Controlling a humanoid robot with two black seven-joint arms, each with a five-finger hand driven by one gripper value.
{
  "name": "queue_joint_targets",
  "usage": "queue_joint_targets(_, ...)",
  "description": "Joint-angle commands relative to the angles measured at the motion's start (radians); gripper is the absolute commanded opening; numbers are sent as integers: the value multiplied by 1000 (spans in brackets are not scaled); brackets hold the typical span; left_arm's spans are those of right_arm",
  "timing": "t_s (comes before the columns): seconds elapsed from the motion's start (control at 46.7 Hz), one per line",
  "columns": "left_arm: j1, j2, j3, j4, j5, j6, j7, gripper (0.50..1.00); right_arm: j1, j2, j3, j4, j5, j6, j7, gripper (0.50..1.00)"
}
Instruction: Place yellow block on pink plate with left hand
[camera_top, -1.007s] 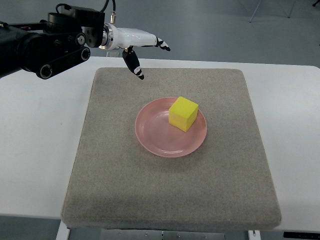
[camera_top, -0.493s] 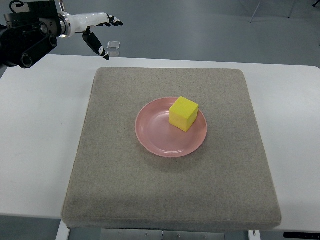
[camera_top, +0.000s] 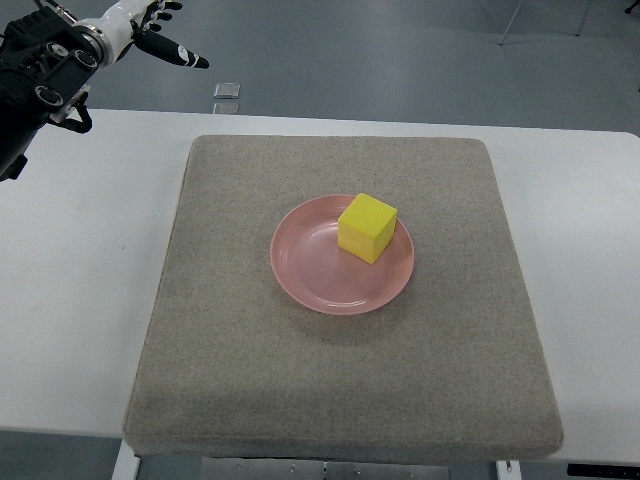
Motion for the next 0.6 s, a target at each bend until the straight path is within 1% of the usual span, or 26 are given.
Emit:
queue_joint_targets(0.0, 15, 0, -38, -3, -127, 0, 0, 975, 0, 0, 0, 0, 0, 0, 0, 924)
queue_joint_targets(0.064, 28, 0, -87, -3, -198, -1, 0, 988, 0, 0, 0, 0, 0, 0, 0, 924)
queue_joint_targets(0.129, 39, -1, -148, -1, -241, 0, 0, 988, 0, 0, 0, 0, 0, 0, 0, 924)
queue_joint_targets(0.343, 88, -32, -426, -3, -276, -11, -5, 988, 0, 0, 0, 0, 0, 0, 0, 924)
queue_joint_targets(0.536, 107, -49, -524, -8, -281, -17, -14, 988, 0, 0, 0, 0, 0, 0, 0, 924)
queue_joint_targets(0.579, 108, -49, -558, -8, -281, -30, -14, 988, 0, 0, 0, 0, 0, 0, 0, 924)
